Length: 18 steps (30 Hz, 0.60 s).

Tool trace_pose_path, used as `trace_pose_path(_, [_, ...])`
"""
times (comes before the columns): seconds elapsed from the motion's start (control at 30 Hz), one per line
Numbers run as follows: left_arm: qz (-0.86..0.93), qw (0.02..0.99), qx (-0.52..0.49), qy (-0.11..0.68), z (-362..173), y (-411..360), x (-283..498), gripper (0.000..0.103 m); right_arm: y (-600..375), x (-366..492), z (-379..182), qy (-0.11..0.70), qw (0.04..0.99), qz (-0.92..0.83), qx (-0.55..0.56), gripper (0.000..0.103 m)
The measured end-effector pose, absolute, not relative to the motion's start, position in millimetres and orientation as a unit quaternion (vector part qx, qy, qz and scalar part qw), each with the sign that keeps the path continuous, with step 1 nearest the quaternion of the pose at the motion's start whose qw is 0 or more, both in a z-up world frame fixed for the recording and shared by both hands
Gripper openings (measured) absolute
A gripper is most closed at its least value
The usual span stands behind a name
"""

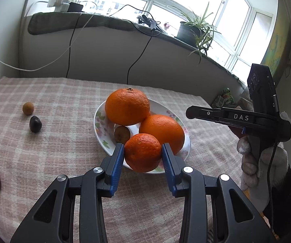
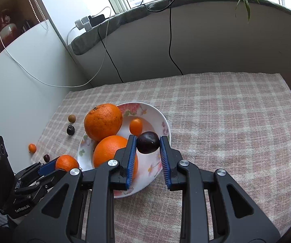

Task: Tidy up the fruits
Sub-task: 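Carry the plum with the right tool while the left tool carries the tangerine over the bowl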

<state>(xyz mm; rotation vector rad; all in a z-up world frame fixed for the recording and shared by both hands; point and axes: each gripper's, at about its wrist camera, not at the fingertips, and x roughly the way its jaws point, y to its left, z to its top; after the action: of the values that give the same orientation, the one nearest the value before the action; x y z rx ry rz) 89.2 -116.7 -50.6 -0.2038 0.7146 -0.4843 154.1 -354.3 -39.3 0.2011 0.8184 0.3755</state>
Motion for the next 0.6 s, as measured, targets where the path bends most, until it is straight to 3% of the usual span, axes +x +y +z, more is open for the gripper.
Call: trace_pose_path(0.6, [-0.231,0.902,-0.091,0.354,-55.1,-124.4,95.9,0.036,-348.0,166.8,-49.9,0.412,0.887,0.187,0.096,0.025])
